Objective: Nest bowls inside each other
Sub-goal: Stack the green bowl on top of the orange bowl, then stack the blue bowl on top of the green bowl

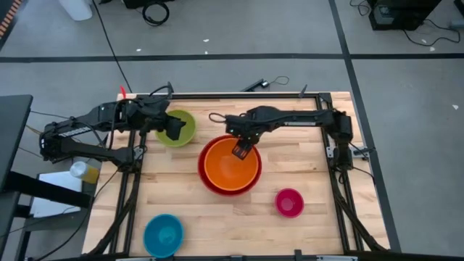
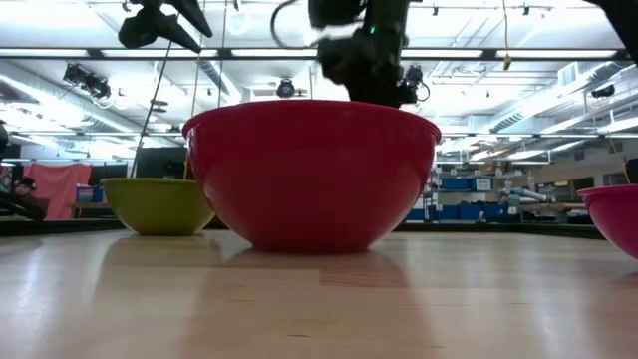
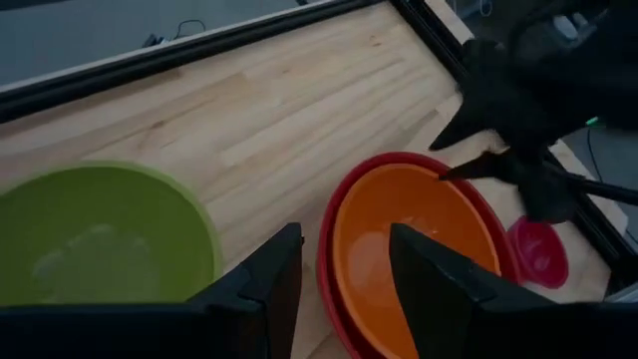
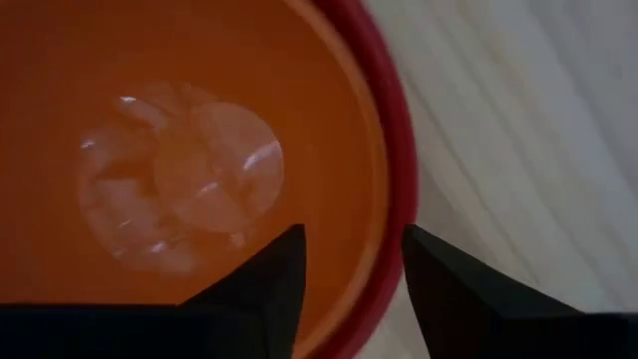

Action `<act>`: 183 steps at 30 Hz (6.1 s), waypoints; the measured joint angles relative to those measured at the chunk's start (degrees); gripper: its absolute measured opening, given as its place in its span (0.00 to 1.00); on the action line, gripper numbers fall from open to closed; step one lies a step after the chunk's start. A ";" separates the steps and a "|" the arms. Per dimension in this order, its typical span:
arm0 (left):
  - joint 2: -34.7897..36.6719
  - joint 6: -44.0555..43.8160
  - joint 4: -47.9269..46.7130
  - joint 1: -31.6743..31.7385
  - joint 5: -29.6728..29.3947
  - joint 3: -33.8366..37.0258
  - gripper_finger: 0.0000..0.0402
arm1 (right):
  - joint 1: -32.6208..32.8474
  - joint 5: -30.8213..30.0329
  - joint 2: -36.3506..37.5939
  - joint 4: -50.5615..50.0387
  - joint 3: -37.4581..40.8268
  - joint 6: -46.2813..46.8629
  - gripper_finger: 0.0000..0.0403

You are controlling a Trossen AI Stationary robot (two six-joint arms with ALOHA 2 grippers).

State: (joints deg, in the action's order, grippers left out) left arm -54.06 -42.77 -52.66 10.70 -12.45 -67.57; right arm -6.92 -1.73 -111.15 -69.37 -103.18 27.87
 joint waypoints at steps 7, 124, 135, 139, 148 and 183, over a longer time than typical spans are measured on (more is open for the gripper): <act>-3.09 -0.06 -2.40 1.38 -0.46 0.00 0.40 | -3.58 -4.68 5.31 -0.45 0.94 -4.74 0.48; -37.58 43.63 10.79 1.35 18.67 -10.73 0.05 | 3.26 -21.66 39.61 26.89 34.21 45.33 0.46; -41.89 41.95 11.58 -0.66 14.07 -10.78 0.22 | 7.23 -23.12 34.72 26.99 34.21 47.80 0.46; -39.89 39.03 11.14 -0.17 13.75 -11.05 0.30 | 4.30 -21.24 34.65 25.03 34.22 42.68 0.46; -39.03 30.67 10.65 2.93 19.55 -14.71 0.49 | -4.45 -10.38 35.12 26.96 34.23 25.91 0.46; -28.64 -31.45 -24.02 -36.07 6.09 -16.44 0.47 | -5.64 -5.94 34.35 25.24 34.74 -5.17 0.46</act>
State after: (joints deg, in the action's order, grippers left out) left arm -82.70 -74.22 -76.68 -25.37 -6.35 -84.01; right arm -12.56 -7.67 -76.80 -44.14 -68.43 22.70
